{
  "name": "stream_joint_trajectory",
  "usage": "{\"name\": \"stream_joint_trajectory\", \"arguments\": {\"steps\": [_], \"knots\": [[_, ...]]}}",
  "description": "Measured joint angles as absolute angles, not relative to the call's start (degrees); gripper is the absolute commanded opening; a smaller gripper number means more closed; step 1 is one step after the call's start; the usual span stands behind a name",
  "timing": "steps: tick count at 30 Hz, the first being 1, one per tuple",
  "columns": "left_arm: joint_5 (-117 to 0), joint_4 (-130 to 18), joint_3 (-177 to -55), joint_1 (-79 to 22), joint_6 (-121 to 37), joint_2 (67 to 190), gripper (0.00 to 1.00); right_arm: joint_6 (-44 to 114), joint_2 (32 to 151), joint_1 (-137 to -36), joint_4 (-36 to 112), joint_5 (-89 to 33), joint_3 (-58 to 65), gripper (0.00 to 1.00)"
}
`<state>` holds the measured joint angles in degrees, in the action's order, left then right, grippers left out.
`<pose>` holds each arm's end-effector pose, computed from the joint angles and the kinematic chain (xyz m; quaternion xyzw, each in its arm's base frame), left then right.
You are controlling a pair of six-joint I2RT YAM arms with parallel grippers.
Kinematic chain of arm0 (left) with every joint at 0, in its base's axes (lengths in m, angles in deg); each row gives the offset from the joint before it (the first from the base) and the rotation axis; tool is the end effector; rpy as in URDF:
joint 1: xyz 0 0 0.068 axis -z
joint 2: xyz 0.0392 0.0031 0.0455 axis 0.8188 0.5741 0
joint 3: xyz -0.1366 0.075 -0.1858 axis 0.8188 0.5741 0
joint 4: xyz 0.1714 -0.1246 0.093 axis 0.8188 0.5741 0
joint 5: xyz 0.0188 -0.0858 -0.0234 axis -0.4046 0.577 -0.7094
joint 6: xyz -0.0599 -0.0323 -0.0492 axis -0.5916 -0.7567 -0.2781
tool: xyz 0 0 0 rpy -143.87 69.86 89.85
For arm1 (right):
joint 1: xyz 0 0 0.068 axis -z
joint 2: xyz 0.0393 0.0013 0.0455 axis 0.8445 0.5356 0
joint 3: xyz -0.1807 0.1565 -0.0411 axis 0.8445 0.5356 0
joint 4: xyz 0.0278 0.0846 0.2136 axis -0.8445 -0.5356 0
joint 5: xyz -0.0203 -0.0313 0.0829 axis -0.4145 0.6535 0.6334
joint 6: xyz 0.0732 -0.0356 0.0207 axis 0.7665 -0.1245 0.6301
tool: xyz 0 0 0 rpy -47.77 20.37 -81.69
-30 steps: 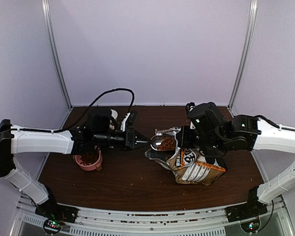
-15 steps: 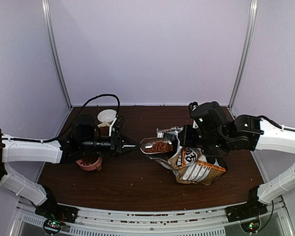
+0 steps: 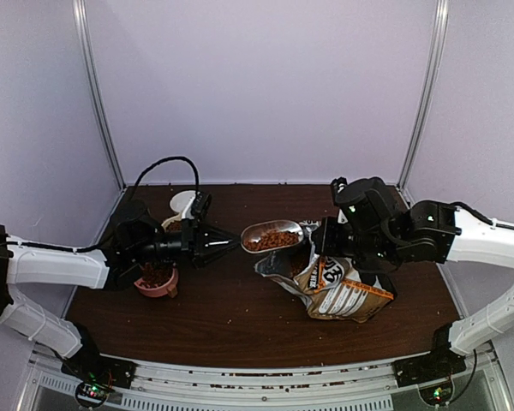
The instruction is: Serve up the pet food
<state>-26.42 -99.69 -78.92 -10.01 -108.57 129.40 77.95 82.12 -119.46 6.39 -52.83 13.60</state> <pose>0.1745 -0.2415 0.2541 0.0589 0.6836 -0.7174 0.1207 0.1508 0.2354 0.2795 -0.0275 0.8929 0.2786 0.3528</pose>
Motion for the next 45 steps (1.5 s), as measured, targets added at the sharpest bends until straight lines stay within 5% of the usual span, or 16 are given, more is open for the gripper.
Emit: {"name": "stream_joint_trajectory", "arguments": {"steps": [10,32,45], "knots": [[-29.06,-92.43,-77.98,-16.20,-108.95,125.29,0.00,77.95,82.12,-119.46,6.37,-52.86,13.63,0.00],[-30.49,-56.52,-62.55,-54.38,-101.91,88.04,0.00,77.73,82.12,-118.85,6.45,-52.05,13.60,0.00],[-31.75,-37.07,-61.83,-58.41,-98.26,73.79,0.00,77.47,82.21,-118.63,6.47,-51.72,13.60,0.00]]}}
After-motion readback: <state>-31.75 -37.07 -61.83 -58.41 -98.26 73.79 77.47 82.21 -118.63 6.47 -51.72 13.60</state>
